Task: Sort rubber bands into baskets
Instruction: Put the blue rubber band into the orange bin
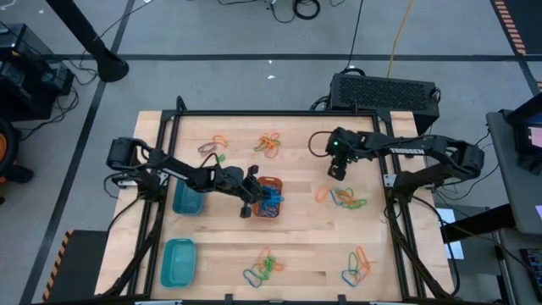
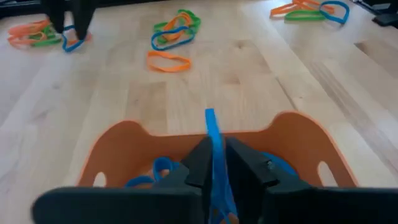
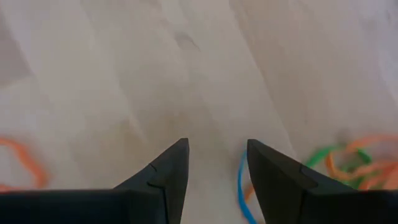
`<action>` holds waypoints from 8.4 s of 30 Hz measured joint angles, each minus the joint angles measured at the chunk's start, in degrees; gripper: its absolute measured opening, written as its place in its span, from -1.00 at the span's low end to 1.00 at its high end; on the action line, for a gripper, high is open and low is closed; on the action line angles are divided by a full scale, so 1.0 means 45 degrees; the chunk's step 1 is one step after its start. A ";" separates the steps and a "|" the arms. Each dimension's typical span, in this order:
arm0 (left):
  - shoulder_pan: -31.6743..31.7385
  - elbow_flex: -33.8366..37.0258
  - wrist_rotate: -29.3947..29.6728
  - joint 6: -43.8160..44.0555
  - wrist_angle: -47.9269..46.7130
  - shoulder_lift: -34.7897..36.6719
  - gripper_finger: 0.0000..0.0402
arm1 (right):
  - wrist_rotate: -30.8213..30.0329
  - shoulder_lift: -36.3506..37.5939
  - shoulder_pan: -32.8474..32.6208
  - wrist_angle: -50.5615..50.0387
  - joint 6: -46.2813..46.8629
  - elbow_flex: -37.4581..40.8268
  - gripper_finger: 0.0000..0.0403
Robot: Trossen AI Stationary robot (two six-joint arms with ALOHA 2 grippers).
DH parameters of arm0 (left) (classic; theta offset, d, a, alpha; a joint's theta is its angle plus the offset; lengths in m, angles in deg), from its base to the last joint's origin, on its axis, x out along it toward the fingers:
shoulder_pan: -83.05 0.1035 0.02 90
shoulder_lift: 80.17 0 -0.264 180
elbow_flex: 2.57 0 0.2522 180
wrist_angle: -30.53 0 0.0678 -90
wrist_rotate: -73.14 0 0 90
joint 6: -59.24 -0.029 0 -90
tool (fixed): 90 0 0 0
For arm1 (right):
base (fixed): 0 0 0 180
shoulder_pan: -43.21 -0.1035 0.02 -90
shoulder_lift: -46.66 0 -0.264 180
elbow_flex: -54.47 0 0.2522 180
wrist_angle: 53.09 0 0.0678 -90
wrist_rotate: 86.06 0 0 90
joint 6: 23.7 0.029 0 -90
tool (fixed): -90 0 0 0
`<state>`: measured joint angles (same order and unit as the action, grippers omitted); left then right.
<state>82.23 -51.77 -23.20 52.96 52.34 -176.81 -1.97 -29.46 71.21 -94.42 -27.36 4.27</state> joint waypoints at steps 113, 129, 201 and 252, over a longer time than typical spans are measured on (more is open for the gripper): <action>-0.0345 -0.0760 -0.3008 -0.0010 0.4291 -0.0340 -0.35 | 0.5885 -0.1783 -0.7219 1.2894 0.4181 -0.1173 -1.00; -0.0345 -0.0760 -0.2854 -0.0010 0.4357 -0.0335 -0.36 | 0.5205 -0.1778 -0.7141 1.3123 0.4073 -0.1168 -1.00; -0.0918 -0.0760 0.2815 -0.0111 -0.4128 0.2341 -0.48 | 0.5886 -0.1773 -0.6743 0.9106 0.4341 -0.1149 -0.41; -0.9015 -0.6170 0.3452 0.7320 -0.9418 -0.3036 -0.48 | 0.2938 -0.1773 -1.1129 1.0471 0.4260 -0.1158 -0.41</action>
<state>41.66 -79.53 -7.67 85.90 9.96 -190.47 11.25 -37.44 21.12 -47.30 -8.19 -0.94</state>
